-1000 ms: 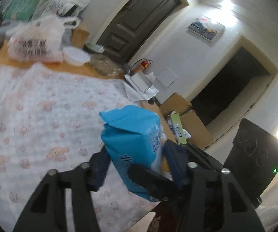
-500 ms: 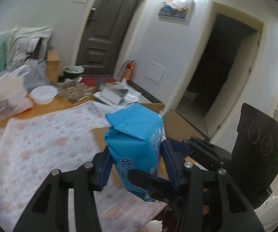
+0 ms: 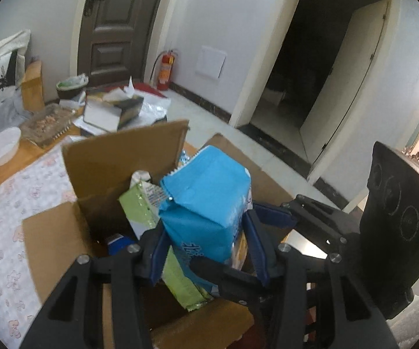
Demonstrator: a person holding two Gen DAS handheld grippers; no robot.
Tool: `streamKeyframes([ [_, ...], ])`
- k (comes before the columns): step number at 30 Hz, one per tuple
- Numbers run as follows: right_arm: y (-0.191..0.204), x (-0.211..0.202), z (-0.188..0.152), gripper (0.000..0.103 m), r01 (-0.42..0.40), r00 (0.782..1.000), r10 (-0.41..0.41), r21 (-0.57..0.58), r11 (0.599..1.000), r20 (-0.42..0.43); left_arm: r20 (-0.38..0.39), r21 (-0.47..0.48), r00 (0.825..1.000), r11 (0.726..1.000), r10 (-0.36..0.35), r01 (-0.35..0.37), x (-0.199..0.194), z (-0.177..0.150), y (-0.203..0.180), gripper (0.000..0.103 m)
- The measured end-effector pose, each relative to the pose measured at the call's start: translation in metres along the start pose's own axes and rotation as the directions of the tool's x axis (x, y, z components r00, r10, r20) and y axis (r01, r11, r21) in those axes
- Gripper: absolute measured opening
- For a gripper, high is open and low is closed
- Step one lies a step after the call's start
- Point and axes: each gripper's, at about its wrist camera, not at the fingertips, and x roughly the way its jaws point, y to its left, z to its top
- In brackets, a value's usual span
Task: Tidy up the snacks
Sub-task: 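Lift the cracker packet with the right gripper and carry it over the box, then lower the cracker packet into the box and open the right gripper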
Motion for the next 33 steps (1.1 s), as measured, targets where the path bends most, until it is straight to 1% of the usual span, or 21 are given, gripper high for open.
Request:
streamKeyframes([
  [3,-0.003,0.005,-0.001,0.063,0.014,1.000,-0.014,-0.028,1.000,-0.018,-0.017,-0.020,1.000,1.000,-0.013,0.012,0.007,0.003,0.008,0.047],
  [5,-0.002,0.007,0.001,0.063,0.011,1.000,-0.012,-0.043,0.999,-0.022,-0.017,-0.027,1.000,1.000,-0.007,0.006,0.006,0.004,0.012,0.049],
  [9,0.006,0.010,0.004,0.064,0.007,0.999,-0.009,-0.066,0.998,-0.033,0.009,-0.042,0.999,0.998,0.037,-0.037,0.003,0.008,0.023,0.050],
  [15,0.012,0.014,0.004,0.064,0.028,0.998,-0.032,-0.088,0.996,-0.045,0.023,-0.048,0.998,0.998,0.051,-0.049,-0.005,0.009,0.031,0.050],
  [18,0.012,0.015,0.005,0.063,0.031,0.998,-0.035,-0.088,0.996,-0.051,0.021,-0.032,0.997,0.997,0.076,-0.075,-0.006,0.006,0.030,0.048],
  [22,0.016,0.019,0.000,0.063,0.058,0.994,-0.068,-0.118,0.991,-0.082,-0.003,-0.023,0.998,0.998,0.061,-0.061,0.003,0.002,0.032,0.048],
  [26,0.018,0.023,-0.004,0.063,0.069,0.990,-0.085,-0.139,0.988,-0.113,-0.020,-0.040,0.999,0.998,0.042,-0.042,0.008,-0.003,0.036,0.048],
  [30,0.018,0.023,-0.004,0.064,0.065,0.989,-0.082,-0.137,0.989,-0.126,-0.030,-0.037,0.998,0.998,0.049,-0.050,0.007,-0.004,0.036,0.049],
  [33,0.021,0.022,-0.005,0.066,0.064,0.989,-0.082,-0.143,0.988,-0.125,-0.026,-0.057,0.998,0.997,0.048,-0.050,0.002,-0.004,0.037,0.049],
])
